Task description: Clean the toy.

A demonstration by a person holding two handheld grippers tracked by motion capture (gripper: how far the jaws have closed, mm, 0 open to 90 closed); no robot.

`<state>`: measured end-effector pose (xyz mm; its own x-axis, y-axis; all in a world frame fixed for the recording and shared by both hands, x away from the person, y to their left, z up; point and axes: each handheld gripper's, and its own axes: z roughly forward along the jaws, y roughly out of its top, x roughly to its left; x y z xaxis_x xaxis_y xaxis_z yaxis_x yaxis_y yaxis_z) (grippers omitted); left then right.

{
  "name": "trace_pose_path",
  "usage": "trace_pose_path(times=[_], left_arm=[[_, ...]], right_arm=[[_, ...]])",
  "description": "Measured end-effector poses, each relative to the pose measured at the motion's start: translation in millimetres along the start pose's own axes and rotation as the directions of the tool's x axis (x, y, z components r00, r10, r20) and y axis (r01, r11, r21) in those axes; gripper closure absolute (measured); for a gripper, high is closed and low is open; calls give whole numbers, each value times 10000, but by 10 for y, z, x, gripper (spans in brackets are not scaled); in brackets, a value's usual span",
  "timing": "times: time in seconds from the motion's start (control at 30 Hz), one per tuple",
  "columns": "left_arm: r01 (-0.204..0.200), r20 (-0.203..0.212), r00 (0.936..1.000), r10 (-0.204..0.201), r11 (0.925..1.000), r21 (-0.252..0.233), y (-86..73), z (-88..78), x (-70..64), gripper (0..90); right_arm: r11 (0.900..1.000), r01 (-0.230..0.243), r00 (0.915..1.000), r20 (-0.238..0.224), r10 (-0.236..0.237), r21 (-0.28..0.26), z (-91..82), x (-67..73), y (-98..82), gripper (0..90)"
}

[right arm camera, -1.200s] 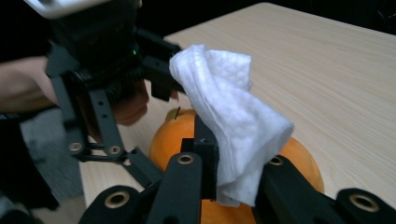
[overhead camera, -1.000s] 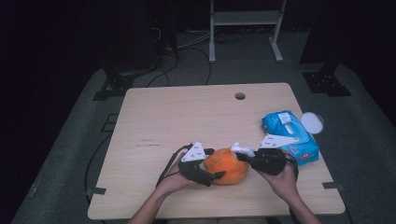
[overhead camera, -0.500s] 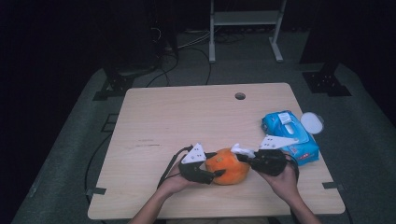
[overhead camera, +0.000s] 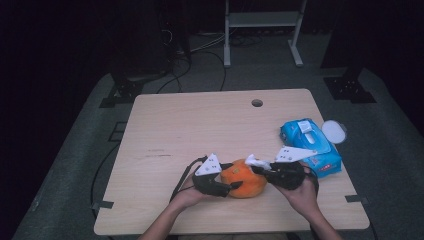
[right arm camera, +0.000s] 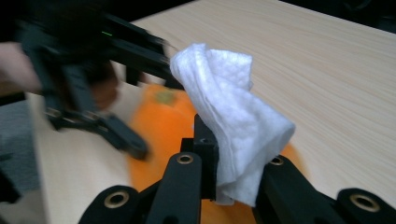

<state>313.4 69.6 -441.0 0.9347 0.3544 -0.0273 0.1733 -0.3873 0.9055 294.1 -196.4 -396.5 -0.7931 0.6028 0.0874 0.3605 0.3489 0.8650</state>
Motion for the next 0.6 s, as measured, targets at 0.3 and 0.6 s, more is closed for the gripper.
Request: trace_pose_path(times=[0.3,0.6], left_arm=[[199,-158,9997,-201,9997,-117,29,38,-31,340],[-124,199,9997,139,9975,-692,-10,34,4,221]], right_arm=[[9999,-104,9999,-124,104,-62,-4,31,-1,829],[9998,179,9984,-542,-176,52,79,101,32,830]])
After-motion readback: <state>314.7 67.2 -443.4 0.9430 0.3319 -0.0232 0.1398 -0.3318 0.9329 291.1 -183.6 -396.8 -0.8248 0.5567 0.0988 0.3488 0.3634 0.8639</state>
